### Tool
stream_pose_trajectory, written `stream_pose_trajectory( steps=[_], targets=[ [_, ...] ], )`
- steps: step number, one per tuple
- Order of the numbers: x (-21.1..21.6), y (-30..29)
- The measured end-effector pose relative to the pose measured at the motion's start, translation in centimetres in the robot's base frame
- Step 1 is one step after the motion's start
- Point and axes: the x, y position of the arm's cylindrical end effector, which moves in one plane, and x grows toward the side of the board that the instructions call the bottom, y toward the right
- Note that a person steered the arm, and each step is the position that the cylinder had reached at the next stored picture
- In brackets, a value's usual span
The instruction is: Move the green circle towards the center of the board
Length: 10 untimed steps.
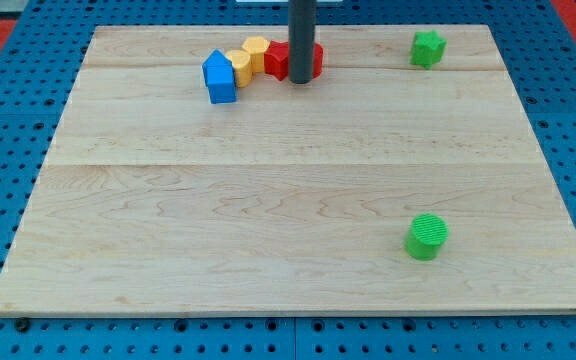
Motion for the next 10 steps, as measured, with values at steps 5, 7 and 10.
stream_pose_trajectory(
  steps=[5, 7, 10],
  targets=[
    [-0.8, 11.7],
    [11.7, 18.6],
    [27.1, 24.9]
  ],
)
